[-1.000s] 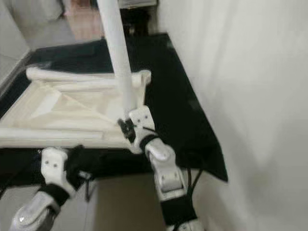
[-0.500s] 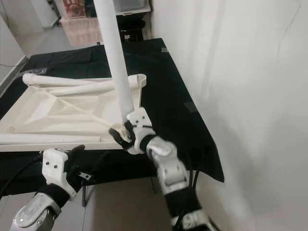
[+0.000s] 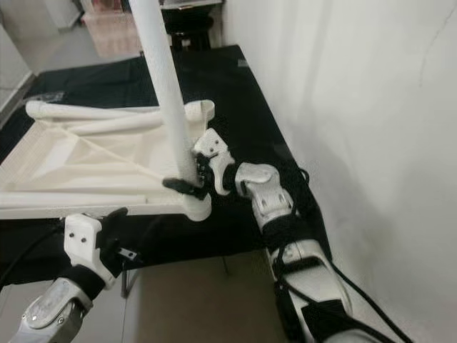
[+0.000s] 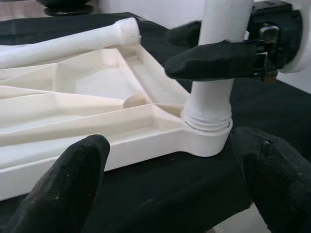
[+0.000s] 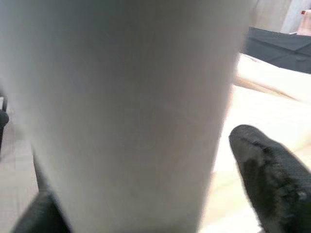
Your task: Building children table
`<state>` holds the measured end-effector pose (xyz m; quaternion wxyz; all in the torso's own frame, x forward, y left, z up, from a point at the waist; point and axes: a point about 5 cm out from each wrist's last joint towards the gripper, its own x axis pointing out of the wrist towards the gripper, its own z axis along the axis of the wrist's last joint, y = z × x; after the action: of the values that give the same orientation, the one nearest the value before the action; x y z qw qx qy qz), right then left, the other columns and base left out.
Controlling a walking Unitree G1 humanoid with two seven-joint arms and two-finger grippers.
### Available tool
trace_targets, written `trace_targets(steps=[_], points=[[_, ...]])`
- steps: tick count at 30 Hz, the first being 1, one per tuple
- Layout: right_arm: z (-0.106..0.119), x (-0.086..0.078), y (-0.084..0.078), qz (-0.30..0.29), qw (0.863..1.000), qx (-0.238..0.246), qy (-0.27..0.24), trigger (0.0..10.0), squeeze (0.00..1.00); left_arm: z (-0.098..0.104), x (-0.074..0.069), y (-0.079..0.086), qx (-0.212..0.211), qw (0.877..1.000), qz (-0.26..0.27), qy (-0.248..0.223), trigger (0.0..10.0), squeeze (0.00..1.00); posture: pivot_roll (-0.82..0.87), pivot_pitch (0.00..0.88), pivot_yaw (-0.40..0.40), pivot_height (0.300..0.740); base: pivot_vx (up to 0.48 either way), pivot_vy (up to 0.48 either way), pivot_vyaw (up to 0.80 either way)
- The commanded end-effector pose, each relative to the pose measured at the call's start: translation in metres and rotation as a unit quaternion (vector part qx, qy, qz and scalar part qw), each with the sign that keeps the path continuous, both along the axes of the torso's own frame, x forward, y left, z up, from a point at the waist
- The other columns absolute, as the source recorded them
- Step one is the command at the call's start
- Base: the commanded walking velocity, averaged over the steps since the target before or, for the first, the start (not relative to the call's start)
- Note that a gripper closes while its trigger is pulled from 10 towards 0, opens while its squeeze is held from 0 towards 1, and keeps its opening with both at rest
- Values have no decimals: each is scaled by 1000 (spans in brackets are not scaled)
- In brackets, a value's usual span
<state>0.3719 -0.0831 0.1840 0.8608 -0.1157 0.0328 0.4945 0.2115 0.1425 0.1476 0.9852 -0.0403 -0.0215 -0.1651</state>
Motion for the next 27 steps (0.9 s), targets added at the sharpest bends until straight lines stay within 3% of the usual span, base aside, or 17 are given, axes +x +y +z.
trace_targets(steps=[1, 7, 10, 12, 13, 14, 15, 16, 17, 18, 20, 22, 25, 26, 27], points=[[0, 1, 5, 8, 1000, 1, 4, 0, 0, -3, -1, 2, 6, 1000, 4, 8, 10000, 0, -10, 92, 73, 740, 0, 0, 0], [-3, 5, -2, 5, 1000, -12, -2, 0, 0, -3, -2, 2, 5, 1000, 3, 8, 10000, 0, -14, 102, 76, 740, 0, 0, 0], [-6, 6, -9, -26, 999, -26, -6, 0, 0, -2, -2, 2, 4, 1000, 3, 8, 10000, 0, -16, 108, 75, 740, 0, 0, 0], [-12, 7, -14, -83, 996, -37, 2, 0, 0, -2, -2, 2, 4, 1000, 3, 8, 10000, 0, -16, 111, 73, 740, 0, 0, 0], [-18, 10, -18, -220, 975, -14, 8, 0, 0, -2, -3, 3, 5, 1000, 4, 8, 10000, 0, -23, 112, 57, 740, 0, 0, 0], [-22, 10, -23, -318, 948, -1, 17, 0, 0, -2, -3, 4, 5, 1000, 4, 8, 10000, 0, -25, 113, 55, 740, 0, 0, 0], [-22, 10, -23, -318, 948, -1, 17, 0, 0, -2, -3, 4, 5, 1000, 4, 8, 10000, 0, -25, 113, 55, 740, 0, 0, 0], [-35, -15, -3, -320, 947, 23, 32, 0, 0, -1, -2, 5, 4, 1000, 4, 8, 10000, 0, -25, 122, 74, 740, 0, 0, 0], [-44, -37, 17, -294, 955, 26, 27, 0, 0, -2, -1, 6, 4, 1000, 5, 8, 10000, 0, -46, 115, 97, 740, 0, 0, 0], [-49, -61, 40, -230, 973, 28, 16, 0, 0, -3, 0, 6, 5, 1000, 6, 9, 10000, 0, -46, 115, 97, 740, 0, 0, 0], [-50, -61, 42, -225, 974, 23, 13, 0, 0, -4, 0, 7, 6, 1000, 6, 9, 10000, 0, -46, 115, 97, 740, 0, 0, 0], [-48, -43, 36, -236, 972, 13, 2, 0, 0, -5, 2, 6, 8, 1000, -2, 11, 10000, 0, -19, 90, 74, 740, 0, 0, 0], [-46, -35, 34, -249, 968, 13, 2, 0, 0, -5, 2, 5, 9, 1000, -4, 12, 10000, 0, -24, 84, 75, 740, 0, 0, 0], [-44, -35, 36, -261, 965, 19, 7, 10000, 0, -5, 2, 5, 7, 1000, 3, 10, 10000, 0, -20, 77, 70, 740, 0, 0, 0], [-43, -36, 39, -269, 963, 22, 11, 10000, 0, -5, 2, 6, 6, 1000, 8, 9, 10000, 0, -20, 77, 70, 740, 0, 0, 0]])
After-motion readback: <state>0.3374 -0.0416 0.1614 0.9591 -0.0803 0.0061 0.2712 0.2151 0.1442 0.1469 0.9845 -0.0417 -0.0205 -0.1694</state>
